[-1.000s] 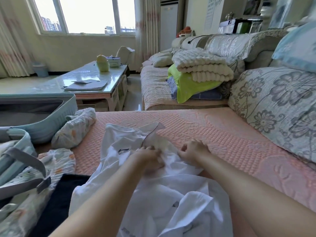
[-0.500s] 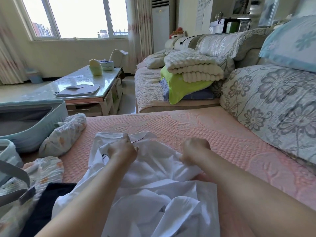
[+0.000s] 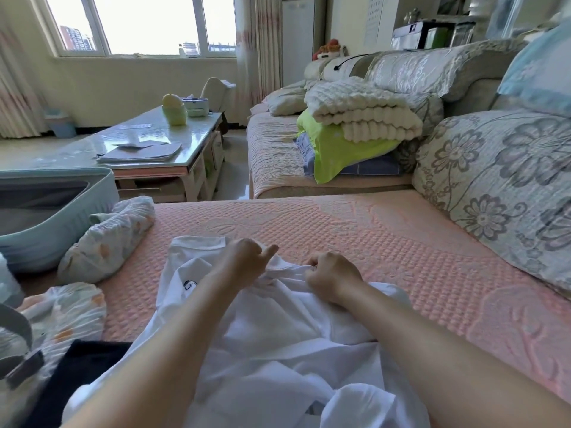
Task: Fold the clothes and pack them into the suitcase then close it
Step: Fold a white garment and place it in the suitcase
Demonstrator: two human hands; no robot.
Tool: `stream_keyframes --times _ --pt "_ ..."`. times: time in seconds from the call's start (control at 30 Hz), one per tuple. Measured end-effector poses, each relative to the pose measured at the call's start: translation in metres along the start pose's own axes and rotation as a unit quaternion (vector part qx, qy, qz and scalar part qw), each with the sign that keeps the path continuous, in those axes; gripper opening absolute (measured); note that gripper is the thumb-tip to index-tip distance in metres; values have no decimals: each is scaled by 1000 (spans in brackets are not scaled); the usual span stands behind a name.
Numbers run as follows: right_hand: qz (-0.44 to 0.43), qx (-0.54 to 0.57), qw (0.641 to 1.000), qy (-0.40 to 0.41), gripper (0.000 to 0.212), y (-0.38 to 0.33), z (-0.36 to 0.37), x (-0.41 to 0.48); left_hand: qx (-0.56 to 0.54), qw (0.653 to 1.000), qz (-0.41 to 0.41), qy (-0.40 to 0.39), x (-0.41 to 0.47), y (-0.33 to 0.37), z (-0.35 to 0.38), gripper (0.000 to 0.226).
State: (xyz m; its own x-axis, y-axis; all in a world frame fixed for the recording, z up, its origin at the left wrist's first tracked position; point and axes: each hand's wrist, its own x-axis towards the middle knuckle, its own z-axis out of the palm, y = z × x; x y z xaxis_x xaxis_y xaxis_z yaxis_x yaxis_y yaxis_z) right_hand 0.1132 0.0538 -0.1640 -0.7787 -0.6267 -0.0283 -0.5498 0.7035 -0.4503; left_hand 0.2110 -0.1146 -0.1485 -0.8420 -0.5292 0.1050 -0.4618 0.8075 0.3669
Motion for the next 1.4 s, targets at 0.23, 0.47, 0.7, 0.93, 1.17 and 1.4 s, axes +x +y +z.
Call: stream_keyframes --times 0.23,0.47,0.7,0.93,1.17,1.4 --pt "-35 38 997 -55 16 4 -11 1 -38 995 -92 28 5 9 13 34" --pt "-58 -61 985 151 18 39 -56 0 56 975 8 215 29 54 -25 23" --pt "-31 -239 881 408 38 93 -85 20 -24 996 64 58 85 120 -13 58" --pt "-81 -166 982 46 48 96 -61 10 103 981 82 -145 50 115 26 66" --pt "-8 -171 981 -92 65 68 -56 0 83 989 76 -98 -9 49 6 52" --pt "-38 -87 994 -45 40 36 -72 -62 5 983 175 -47 -116 89 -26 34"
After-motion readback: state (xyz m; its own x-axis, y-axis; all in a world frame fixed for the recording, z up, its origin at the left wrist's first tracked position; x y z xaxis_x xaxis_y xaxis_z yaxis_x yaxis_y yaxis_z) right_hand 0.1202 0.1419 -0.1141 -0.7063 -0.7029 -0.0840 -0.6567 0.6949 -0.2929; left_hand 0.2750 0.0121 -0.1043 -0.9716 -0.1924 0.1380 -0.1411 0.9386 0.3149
